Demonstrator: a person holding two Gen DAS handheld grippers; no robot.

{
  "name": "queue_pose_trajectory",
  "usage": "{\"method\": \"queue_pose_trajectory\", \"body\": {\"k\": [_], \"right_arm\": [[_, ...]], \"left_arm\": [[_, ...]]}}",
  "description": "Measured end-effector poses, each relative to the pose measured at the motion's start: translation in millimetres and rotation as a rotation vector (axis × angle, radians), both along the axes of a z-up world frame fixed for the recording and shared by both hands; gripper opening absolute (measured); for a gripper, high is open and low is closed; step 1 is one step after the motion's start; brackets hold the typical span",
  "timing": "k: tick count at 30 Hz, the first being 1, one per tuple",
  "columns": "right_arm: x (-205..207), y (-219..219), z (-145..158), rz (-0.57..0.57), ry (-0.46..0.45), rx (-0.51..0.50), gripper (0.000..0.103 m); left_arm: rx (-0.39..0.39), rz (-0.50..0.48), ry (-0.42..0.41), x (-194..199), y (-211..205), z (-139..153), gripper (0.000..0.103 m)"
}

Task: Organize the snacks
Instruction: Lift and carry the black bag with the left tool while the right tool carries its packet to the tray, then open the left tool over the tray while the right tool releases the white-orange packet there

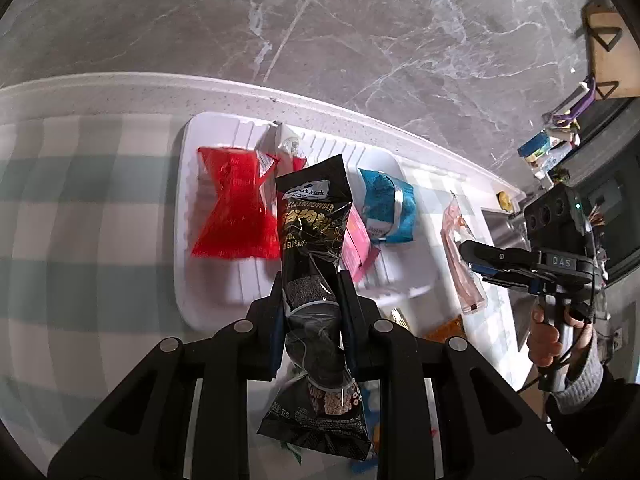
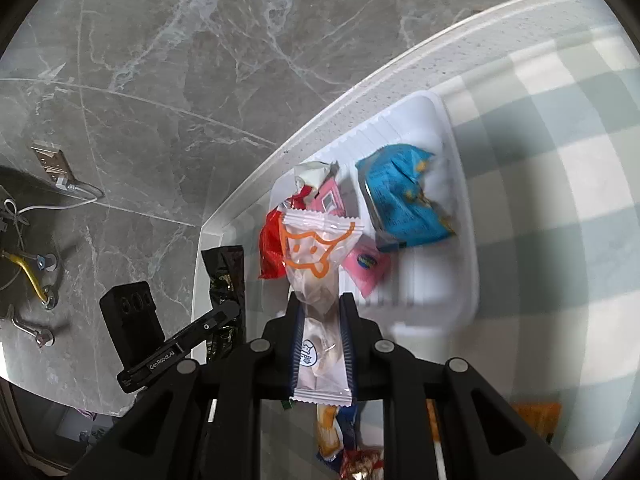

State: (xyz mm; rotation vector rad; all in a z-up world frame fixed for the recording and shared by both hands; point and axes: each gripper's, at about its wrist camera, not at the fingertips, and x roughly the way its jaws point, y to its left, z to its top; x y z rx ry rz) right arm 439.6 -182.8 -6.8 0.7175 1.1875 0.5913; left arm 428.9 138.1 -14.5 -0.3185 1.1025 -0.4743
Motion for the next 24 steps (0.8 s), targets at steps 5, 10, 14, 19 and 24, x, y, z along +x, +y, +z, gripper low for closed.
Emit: {"method": "queue_pose_trajectory", "body": {"k": [5,10,14,19,24], "right_arm": [[14.0,12.5,-2.1,0.023,-0.004,-0.010,0.019],[28.8,24.8,-5.4,0.040,-0.003,-0.027,0.019],[41.5,31.3,-6.7,0.049,-0.008,-0.041,0.019],[52.2,35.5,-9.7,0.050,-0.010,-0.061,0.019],[59.2,38.7,-15.3,0.048,-0.012,-0.117,0.023]], "left_arm": [[0.007,0.004,0.001,24.7,-8.7,-3.2,0.021],[0.022,0.007,-0.001,45.1,-15.2,-4.2,0.021],[0.041,0.009,0.005,61.0,-23.3,-5.0,0.021],[0.068,0.006,-0.003,72.5,-33.9,-6.9,0.022],[0.123,0.009,-0.017,79.9,-46.6,-10.5,0.025]]}}
